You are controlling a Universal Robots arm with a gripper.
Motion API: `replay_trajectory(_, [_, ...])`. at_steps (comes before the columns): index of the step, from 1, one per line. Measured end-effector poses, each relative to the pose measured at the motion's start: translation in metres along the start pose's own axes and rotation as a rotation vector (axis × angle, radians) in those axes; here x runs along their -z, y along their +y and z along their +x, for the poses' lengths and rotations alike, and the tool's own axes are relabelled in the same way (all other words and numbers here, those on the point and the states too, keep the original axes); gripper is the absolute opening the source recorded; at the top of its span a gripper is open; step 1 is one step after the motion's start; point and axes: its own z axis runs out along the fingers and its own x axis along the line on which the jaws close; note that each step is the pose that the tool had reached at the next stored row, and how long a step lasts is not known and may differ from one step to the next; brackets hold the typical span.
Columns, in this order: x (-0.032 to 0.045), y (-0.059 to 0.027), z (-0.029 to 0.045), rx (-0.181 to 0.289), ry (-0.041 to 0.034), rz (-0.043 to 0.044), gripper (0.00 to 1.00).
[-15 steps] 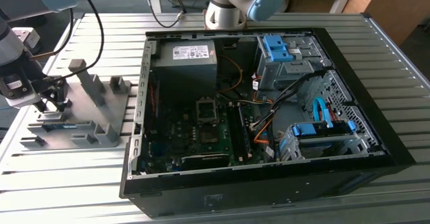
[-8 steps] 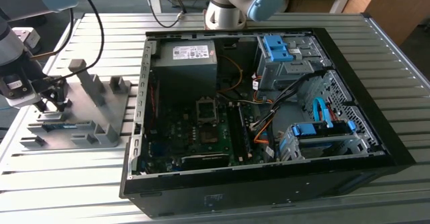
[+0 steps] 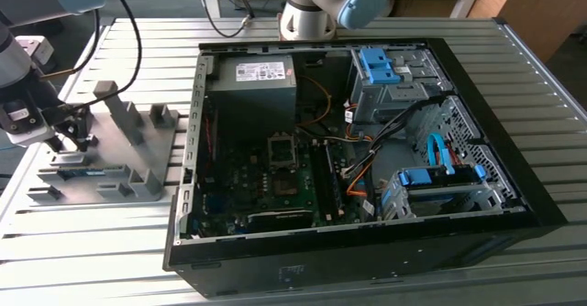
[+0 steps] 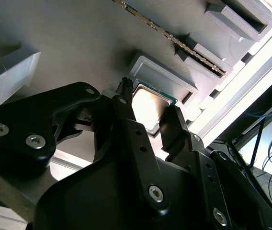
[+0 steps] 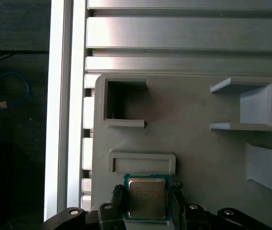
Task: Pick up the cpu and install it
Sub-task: 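Pick up the cpu and move it towards the insertion slot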
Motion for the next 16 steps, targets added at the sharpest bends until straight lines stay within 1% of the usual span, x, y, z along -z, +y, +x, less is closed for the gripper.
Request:
replay_trajectory(3, [0.004, 0.0001, 0.0001, 0.0, -0.0001, 0.0, 0.47])
replay_trajectory(8, [0.0128, 0.0004, 0.0004, 0.0, -0.0001, 0.0, 0.47])
replay_trajectory(16, [0.0193, 0.0006, 0.0006, 0.0, -0.0002, -0.0001, 0.47])
